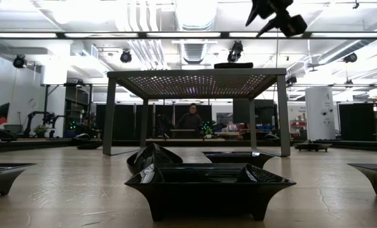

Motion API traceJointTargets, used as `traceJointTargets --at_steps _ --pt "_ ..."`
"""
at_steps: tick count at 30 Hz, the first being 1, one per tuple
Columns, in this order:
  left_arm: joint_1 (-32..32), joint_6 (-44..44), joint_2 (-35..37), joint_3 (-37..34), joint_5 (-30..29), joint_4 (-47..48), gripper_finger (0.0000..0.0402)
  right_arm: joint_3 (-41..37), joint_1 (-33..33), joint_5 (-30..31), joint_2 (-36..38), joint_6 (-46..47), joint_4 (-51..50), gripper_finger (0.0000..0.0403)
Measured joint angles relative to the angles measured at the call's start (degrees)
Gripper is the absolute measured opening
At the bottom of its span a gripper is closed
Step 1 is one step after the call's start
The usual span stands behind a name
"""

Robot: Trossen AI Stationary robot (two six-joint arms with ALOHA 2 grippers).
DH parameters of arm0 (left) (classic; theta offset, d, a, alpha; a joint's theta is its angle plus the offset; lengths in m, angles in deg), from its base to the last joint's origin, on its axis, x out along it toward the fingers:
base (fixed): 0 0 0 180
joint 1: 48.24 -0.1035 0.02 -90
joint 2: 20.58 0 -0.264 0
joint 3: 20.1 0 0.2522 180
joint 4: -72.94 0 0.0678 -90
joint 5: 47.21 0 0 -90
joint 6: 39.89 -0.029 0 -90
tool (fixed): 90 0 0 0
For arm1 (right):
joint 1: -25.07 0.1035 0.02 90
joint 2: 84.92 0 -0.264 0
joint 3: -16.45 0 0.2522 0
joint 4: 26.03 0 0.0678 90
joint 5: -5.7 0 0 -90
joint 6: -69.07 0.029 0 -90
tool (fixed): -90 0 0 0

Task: Pick & Place Mini shaped plates
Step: Put the black square plate on the shelf

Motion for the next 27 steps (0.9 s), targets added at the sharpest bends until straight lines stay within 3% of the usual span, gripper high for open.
traceJointTargets --at_steps 8,14,21,27 --pt "0.4 16.5 -0.1 -5.1 18.9 4.5 0.0218 0.0 5.2 3.1 2.0 -0.9 4.9 0.016" --pt "4.0 21.0 -0.2 -14.0 34.3 4.9 0.0218 0.0 7.2 3.3 2.1 -4.0 8.4 0.0165" --pt "11.6 21.8 -0.3 -26.5 36.6 -3.3 0.0218 0.0 9.0 2.9 2.2 -7.3 9.0 0.0164" --pt "14.8 22.0 -0.6 -35.9 32.9 -15.9 0.0218 0.0 9.5 2.9 2.3 -7.3 9.0 0.0155"
